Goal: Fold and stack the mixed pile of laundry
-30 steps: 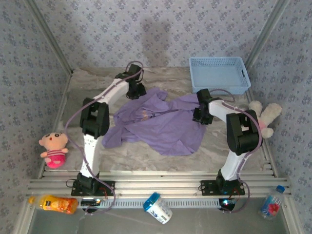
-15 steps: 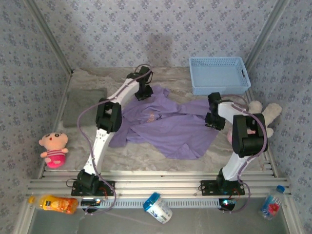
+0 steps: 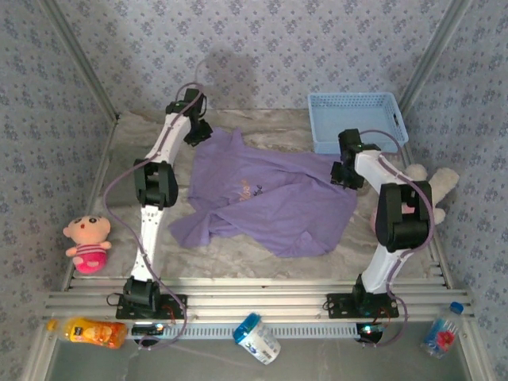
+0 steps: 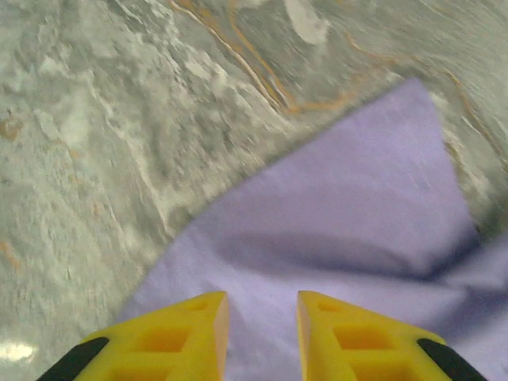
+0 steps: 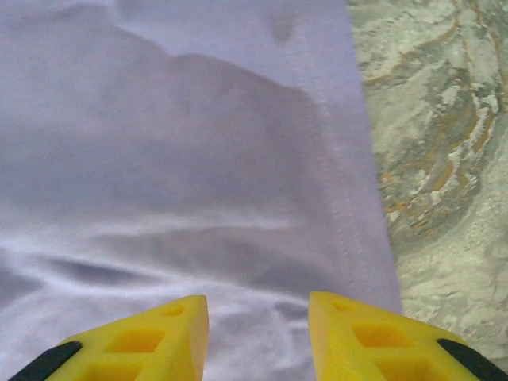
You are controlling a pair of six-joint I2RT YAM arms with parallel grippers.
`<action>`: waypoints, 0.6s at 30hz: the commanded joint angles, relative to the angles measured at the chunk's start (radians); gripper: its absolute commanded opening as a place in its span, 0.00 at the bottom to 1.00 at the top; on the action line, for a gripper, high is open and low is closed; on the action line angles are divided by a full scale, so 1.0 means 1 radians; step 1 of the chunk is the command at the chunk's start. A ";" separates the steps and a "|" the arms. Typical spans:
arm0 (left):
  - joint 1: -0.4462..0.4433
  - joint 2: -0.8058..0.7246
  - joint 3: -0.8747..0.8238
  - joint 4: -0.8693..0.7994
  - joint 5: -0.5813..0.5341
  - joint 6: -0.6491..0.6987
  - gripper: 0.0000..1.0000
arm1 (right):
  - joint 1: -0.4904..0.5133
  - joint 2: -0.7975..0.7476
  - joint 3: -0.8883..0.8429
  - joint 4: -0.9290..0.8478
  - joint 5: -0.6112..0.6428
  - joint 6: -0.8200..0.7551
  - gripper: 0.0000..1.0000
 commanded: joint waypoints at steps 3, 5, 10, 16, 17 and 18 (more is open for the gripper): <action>-0.101 -0.255 -0.251 -0.015 0.060 0.115 0.31 | 0.108 -0.091 -0.028 -0.083 -0.098 0.029 0.40; -0.126 -0.354 -0.469 0.091 0.080 0.089 0.28 | 0.138 -0.096 -0.058 -0.083 -0.108 0.063 0.40; -0.158 -0.535 -0.929 0.325 0.105 -0.045 0.02 | 0.187 -0.069 -0.137 -0.013 -0.191 0.128 0.40; -0.158 -0.513 -1.080 0.376 0.060 -0.082 0.00 | 0.181 0.054 -0.094 -0.018 -0.218 0.185 0.40; -0.156 -0.496 -1.076 0.374 0.039 -0.077 0.00 | 0.174 0.078 -0.090 -0.020 -0.218 0.176 0.40; -0.150 -0.473 -1.060 0.340 0.018 -0.073 0.00 | 0.166 0.105 -0.037 -0.029 -0.212 0.157 0.40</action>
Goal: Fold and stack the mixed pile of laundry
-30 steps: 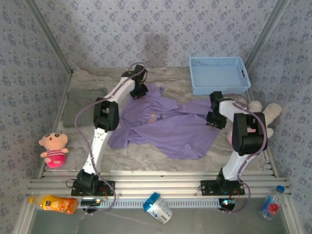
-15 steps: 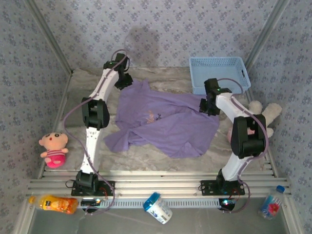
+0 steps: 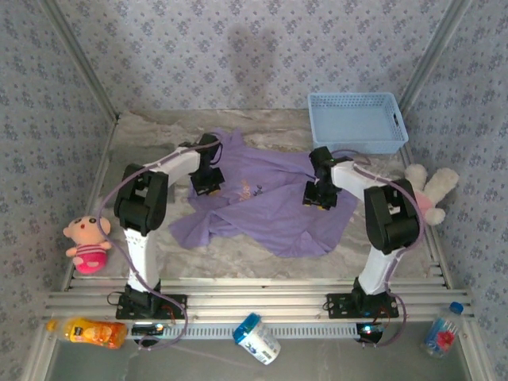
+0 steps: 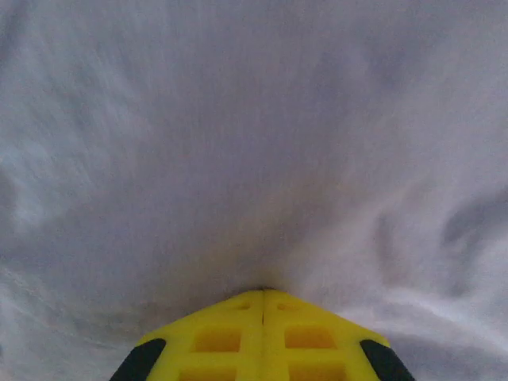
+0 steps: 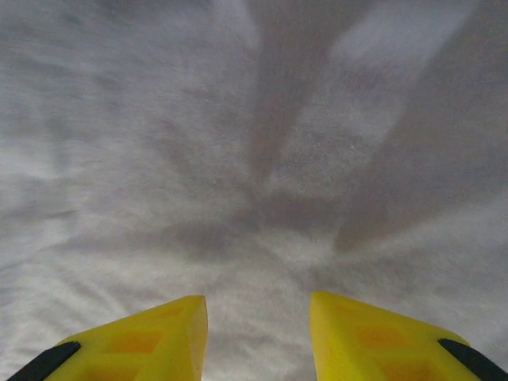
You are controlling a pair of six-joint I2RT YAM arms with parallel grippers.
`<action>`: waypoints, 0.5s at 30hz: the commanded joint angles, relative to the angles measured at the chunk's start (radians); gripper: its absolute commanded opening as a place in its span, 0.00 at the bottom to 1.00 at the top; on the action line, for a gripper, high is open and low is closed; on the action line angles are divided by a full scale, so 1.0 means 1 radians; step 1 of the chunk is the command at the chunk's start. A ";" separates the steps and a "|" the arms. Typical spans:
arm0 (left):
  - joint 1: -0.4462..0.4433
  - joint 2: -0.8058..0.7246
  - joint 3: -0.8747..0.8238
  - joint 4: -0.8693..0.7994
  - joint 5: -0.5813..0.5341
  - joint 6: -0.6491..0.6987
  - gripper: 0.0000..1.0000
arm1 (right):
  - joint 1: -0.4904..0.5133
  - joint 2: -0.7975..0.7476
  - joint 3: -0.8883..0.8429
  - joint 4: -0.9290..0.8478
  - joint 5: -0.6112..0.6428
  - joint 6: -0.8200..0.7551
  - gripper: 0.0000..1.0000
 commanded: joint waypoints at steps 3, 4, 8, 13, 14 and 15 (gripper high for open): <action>0.032 0.102 0.051 -0.011 -0.106 -0.009 0.00 | -0.032 0.145 0.193 -0.083 0.060 -0.089 0.40; 0.044 0.119 0.069 -0.017 -0.119 -0.007 0.00 | -0.033 0.181 0.238 -0.108 0.096 -0.137 0.40; 0.097 0.213 0.178 -0.062 -0.141 0.018 0.00 | -0.052 0.306 0.396 -0.147 0.173 -0.247 0.40; 0.148 0.324 0.421 -0.151 -0.111 0.084 0.00 | -0.060 0.374 0.595 -0.193 0.233 -0.282 0.40; 0.152 0.338 0.469 -0.168 -0.099 0.096 0.00 | -0.056 0.368 0.619 -0.204 0.249 -0.276 0.40; 0.154 0.353 0.530 -0.190 -0.085 0.109 0.00 | -0.044 0.353 0.637 -0.213 0.253 -0.282 0.40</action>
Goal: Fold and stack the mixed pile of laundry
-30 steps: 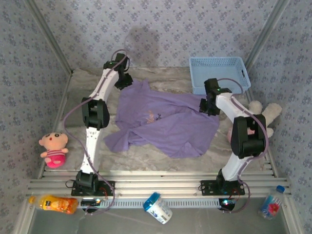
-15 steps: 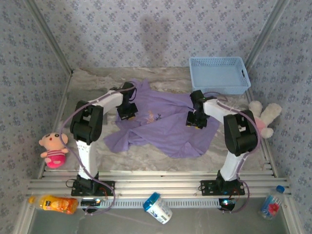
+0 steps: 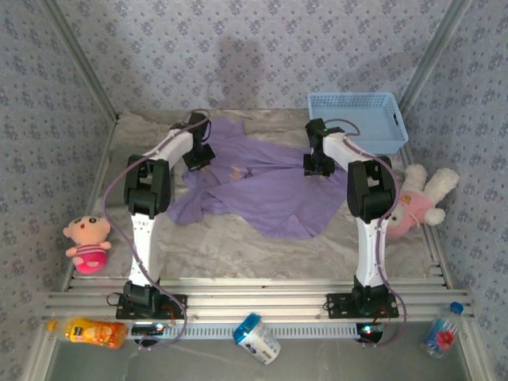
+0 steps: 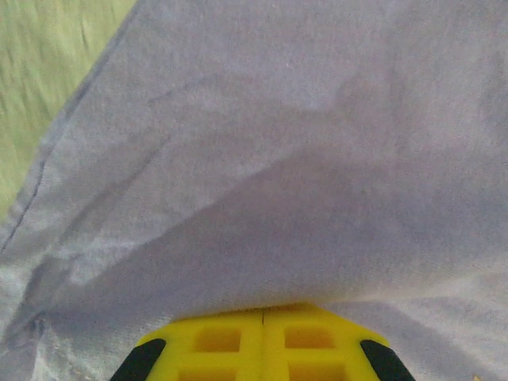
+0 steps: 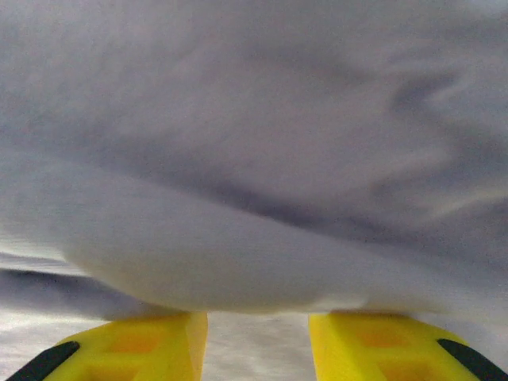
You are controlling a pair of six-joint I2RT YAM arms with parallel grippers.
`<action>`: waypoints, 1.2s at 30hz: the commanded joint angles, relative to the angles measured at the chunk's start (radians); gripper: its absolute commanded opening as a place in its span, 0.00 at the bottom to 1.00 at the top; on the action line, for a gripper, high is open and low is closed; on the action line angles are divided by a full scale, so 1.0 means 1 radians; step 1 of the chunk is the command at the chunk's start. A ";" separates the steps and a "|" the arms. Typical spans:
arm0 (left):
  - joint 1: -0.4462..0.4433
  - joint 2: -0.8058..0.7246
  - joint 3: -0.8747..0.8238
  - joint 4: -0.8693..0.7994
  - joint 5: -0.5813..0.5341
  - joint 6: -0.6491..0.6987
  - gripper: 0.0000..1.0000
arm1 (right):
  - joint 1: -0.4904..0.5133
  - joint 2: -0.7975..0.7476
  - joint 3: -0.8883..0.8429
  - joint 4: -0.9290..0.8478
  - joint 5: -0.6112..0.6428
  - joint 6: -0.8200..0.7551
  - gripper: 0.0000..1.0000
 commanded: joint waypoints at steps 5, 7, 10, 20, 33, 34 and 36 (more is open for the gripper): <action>0.015 0.066 0.194 -0.145 0.019 0.076 0.02 | 0.118 -0.161 -0.040 -0.088 0.047 -0.032 0.40; 0.015 0.049 0.183 -0.135 0.027 0.075 0.03 | 0.176 -0.238 -0.154 -0.038 -0.077 -0.029 0.42; 0.015 0.051 0.175 -0.128 0.023 0.074 0.03 | 0.278 -0.312 -0.284 0.000 -0.162 -0.035 0.54; 0.015 0.179 0.184 -0.160 0.020 0.062 0.03 | 0.436 -0.319 -0.521 0.028 -0.158 -0.014 0.50; 0.029 0.171 0.179 -0.163 -0.001 0.068 0.02 | 0.354 -0.578 -0.621 -0.070 -0.069 0.091 0.00; 0.029 0.169 0.179 -0.163 0.000 0.069 0.02 | 0.345 -0.573 -0.607 -0.061 -0.075 0.092 0.00; 0.029 0.165 0.177 -0.165 0.003 0.068 0.02 | 0.333 -0.554 -0.580 -0.057 -0.098 0.089 0.00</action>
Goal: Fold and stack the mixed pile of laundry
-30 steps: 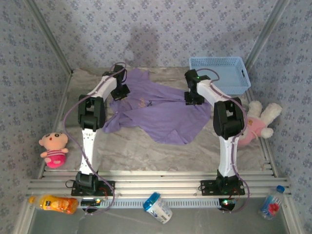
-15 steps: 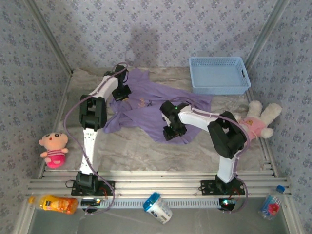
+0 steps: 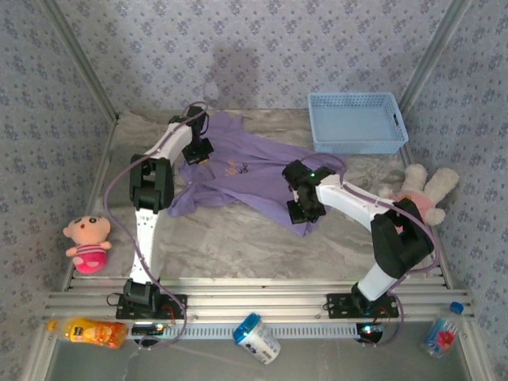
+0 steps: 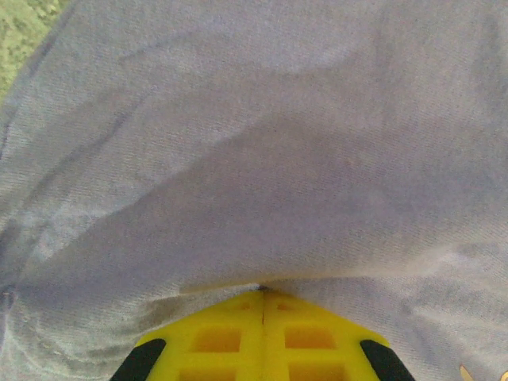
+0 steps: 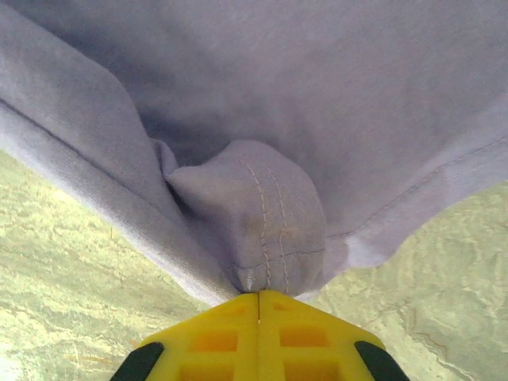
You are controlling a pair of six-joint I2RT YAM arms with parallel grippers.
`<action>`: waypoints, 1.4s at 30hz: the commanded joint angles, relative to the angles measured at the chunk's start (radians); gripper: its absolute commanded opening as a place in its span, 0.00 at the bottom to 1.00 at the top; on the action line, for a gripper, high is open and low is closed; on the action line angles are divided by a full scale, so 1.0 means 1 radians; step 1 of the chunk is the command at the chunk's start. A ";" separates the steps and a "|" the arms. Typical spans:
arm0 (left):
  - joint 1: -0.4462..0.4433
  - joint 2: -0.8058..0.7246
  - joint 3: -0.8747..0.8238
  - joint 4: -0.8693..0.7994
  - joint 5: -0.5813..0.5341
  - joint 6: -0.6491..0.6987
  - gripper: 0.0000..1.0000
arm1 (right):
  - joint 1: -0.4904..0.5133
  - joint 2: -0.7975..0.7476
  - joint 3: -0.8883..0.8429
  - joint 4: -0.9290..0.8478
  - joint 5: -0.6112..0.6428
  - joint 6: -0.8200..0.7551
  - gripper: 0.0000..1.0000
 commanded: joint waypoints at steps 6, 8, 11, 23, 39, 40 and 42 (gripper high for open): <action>0.009 0.060 -0.013 -0.051 -0.012 -0.003 0.02 | 0.067 -0.062 -0.066 -0.150 0.007 0.023 0.00; 0.009 0.065 -0.004 -0.049 -0.011 -0.008 0.02 | 0.114 -0.143 -0.119 -0.284 0.075 0.109 0.00; 0.009 0.073 0.020 -0.060 -0.008 -0.009 0.03 | 0.082 -0.272 -0.131 -0.497 0.218 0.201 0.00; 0.007 0.091 0.112 -0.111 0.053 0.028 0.37 | -0.226 -0.280 -0.128 -0.373 0.150 0.107 0.22; -0.114 -0.355 -0.354 -0.023 0.035 0.048 0.53 | -0.260 0.158 0.201 0.124 0.042 0.096 0.47; -0.123 -0.395 -0.414 -0.010 0.025 0.036 0.53 | -0.251 0.195 0.234 0.139 0.029 0.093 0.47; -0.145 -0.483 -0.557 0.018 0.005 0.004 0.53 | -0.221 0.279 0.317 0.153 0.016 0.081 0.47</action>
